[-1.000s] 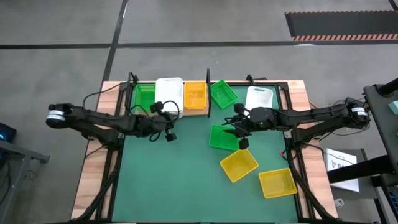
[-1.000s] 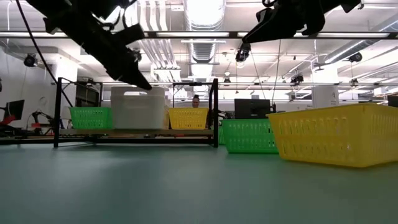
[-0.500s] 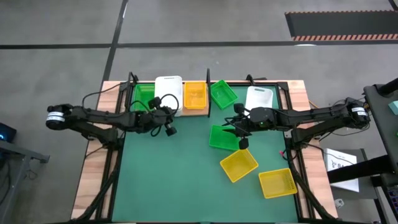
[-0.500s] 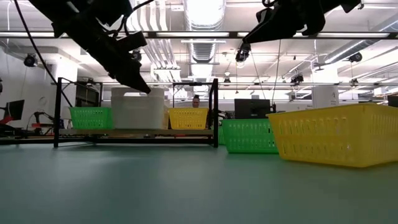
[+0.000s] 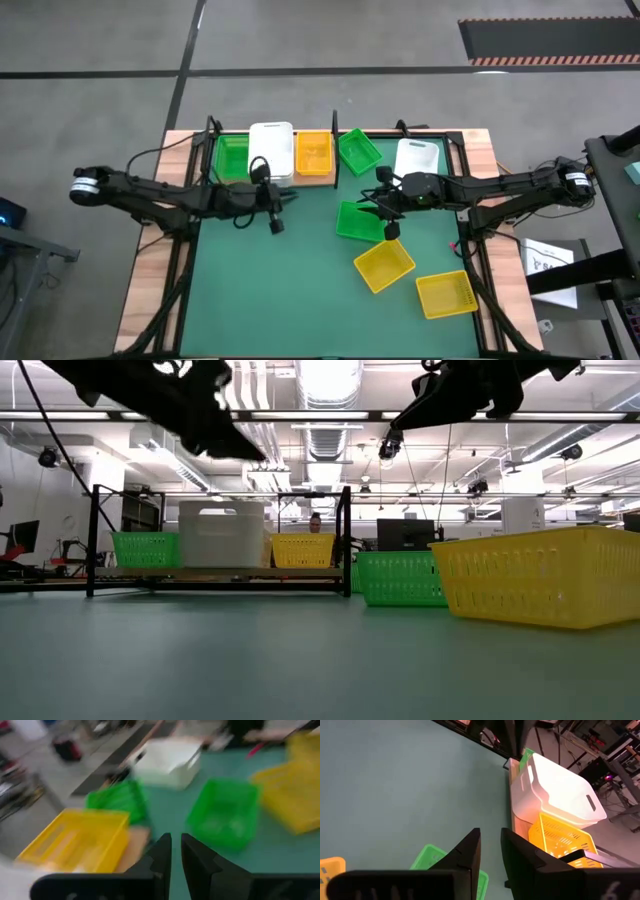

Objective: Stack baskets on shelf by color
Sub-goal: Stack the bottom green bin on top of the green bin on the shelf

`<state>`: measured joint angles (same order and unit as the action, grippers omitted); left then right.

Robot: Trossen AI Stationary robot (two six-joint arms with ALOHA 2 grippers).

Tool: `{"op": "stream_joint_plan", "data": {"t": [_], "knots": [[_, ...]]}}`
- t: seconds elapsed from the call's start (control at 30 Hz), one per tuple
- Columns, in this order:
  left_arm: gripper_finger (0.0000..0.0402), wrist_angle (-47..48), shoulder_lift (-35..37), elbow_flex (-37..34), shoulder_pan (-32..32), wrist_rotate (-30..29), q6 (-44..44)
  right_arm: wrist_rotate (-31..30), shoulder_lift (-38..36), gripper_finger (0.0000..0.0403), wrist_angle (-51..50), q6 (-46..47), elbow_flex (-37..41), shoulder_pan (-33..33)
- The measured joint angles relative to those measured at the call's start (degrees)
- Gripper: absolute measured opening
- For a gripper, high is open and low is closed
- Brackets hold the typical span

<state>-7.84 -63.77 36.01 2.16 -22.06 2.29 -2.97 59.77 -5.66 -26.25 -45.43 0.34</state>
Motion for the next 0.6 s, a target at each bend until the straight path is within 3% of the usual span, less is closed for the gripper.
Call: {"op": "stream_joint_plan", "data": {"t": [0.13, 0.27, 0.6], "knots": [[0.0026, -4.7, -1.9, 0.0, 4.2, 3.7, -0.4, 0.1, 0.0, 0.0068, 0.4, 0.7, 0.0, 0.0], [0.0026, -4.8, -3.8, 0.0, 8.2, 3.8, -0.1, 0.2, 0.0, 0.0070, 1.3, 1.6, 0.0, 0.0], [0.0026, -4.9, -4.7, 0.0, 8.8, 3.4, 1.2, 0.4, 3.4, 0.0102, 1.9, 12.2, 0.6, 0.0]]}}
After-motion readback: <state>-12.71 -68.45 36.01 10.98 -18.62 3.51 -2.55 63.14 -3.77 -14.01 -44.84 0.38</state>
